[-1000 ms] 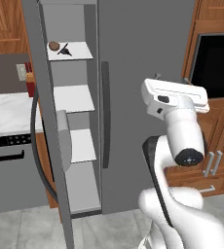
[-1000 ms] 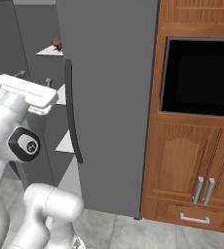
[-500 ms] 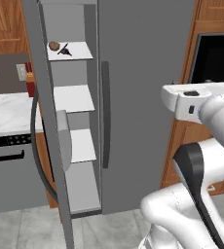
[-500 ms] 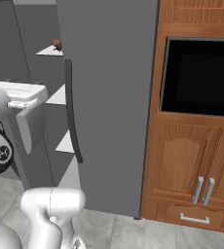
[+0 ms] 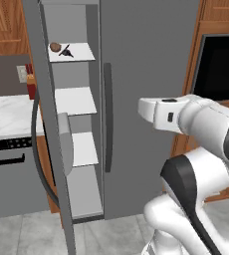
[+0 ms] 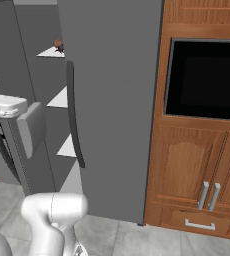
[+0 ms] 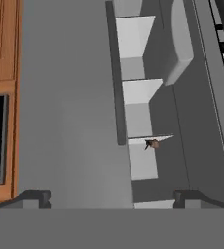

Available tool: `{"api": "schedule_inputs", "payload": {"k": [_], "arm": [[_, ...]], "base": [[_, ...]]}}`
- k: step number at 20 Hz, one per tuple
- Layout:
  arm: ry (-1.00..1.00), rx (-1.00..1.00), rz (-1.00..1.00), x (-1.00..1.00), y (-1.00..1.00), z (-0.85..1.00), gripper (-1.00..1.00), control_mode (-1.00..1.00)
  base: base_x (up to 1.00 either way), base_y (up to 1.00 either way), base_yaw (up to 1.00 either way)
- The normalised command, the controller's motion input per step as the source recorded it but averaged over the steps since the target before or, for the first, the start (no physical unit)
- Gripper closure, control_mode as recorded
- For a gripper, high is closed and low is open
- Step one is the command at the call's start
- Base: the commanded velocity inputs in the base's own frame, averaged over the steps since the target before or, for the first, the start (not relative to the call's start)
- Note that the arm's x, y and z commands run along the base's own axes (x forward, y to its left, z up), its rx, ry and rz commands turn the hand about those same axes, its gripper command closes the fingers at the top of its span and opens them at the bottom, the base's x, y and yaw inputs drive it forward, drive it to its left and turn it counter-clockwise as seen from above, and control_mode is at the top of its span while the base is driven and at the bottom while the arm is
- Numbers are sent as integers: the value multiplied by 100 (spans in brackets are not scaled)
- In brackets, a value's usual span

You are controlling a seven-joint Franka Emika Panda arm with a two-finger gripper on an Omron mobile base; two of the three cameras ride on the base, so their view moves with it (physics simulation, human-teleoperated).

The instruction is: There's a fish in the fridge that needs to be moved to the freezer for freezing. Pick up the fish from the fridge, place it on any shelf in the freezer, and close the fridge and freezer doors when done.

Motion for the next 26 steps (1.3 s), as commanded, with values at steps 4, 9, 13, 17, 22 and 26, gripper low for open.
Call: {"api": "schedule_inputs", "payload": {"k": [4, 9, 13, 17, 22, 26], "arm": [[0, 11, -3, -10, 89, -61, -100, -100], [-1, 0, -21, -2, 94, -37, -100, -100], [-1, 0, -26, 0, 85, -41, -100, -100], [0, 0, -25, 8, 84, -66, -100, -100], [-5, -1, -25, 6, 71, -65, -100, -100], [-6, -1, -22, 13, 56, -62, -100, -100]], "base": [[0, 0, 0], [0, 0, 0], [0, 0, 0], [0, 0, 0], [0, 0, 0], [0, 0, 0]]}}
